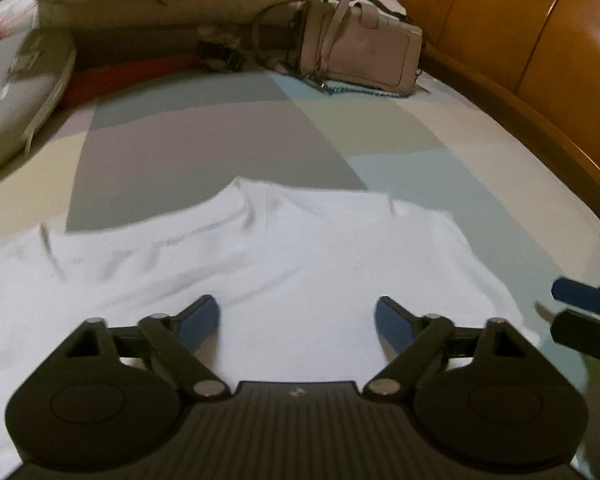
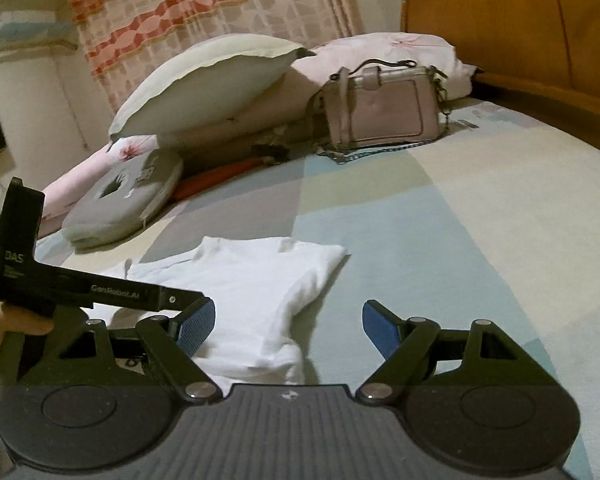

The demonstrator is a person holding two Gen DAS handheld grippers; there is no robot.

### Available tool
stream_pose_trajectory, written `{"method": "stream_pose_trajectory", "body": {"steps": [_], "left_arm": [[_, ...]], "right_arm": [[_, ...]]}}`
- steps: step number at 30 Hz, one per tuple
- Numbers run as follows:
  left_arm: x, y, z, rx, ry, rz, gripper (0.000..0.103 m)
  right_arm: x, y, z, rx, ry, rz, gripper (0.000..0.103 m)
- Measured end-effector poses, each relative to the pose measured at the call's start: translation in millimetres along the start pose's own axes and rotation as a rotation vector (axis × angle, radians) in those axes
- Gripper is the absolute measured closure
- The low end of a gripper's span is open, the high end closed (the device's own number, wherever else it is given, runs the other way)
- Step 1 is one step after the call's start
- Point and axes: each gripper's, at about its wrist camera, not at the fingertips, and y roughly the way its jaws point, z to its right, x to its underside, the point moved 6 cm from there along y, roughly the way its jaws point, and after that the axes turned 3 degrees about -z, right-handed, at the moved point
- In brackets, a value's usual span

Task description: Fold clothes

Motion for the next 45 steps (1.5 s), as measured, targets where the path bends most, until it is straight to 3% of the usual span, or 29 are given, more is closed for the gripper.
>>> {"method": "stream_pose_trajectory", "body": {"steps": [4, 8, 11, 16, 23, 26, 29, 33, 40, 45], "left_arm": [[-10, 12, 3, -0.089, 0.027, -0.007, 0.013], [-15, -4, 0, -0.073, -0.016, -0.008, 0.014], [-9, -28, 3, -0.114, 0.042, 0.016, 0.013], [19, -47, 7, -0.243, 0.120, 0.043, 0.013], [56, -52, -16, -0.174, -0.054, -0.014, 0.012], [61, -67, -18, -0.178, -0.046, -0.052, 0.012], [51, -84, -19, -0.214, -0.002, -0.024, 0.012], [36, -83, -29, -0.241, -0.027, 0.008, 0.012], [64, -65, -49, -0.218, -0.156, -0.083, 0.012], [78, -103, -45, -0.201, -0.154, -0.137, 0.012]], "right_arm": [[-3, -1, 9, 0.002, 0.046, 0.014, 0.017], [-4, -1, 12, 0.019, 0.051, 0.000, 0.009], [-4, -1, 10, 0.013, 0.041, -0.023, 0.000], [-4, -1, 5, 0.009, 0.032, -0.035, 0.000], [-5, -6, 4, 0.015, 0.029, -0.031, 0.000], [-6, -6, 2, -0.002, 0.040, -0.033, 0.000], [-7, -7, -2, -0.011, 0.041, -0.031, 0.000], [-9, -9, -10, -0.037, 0.043, -0.025, 0.000], [-17, -8, -23, -0.103, 0.088, -0.029, 0.000], [-22, -12, -32, -0.197, 0.168, -0.028, 0.000]]}}
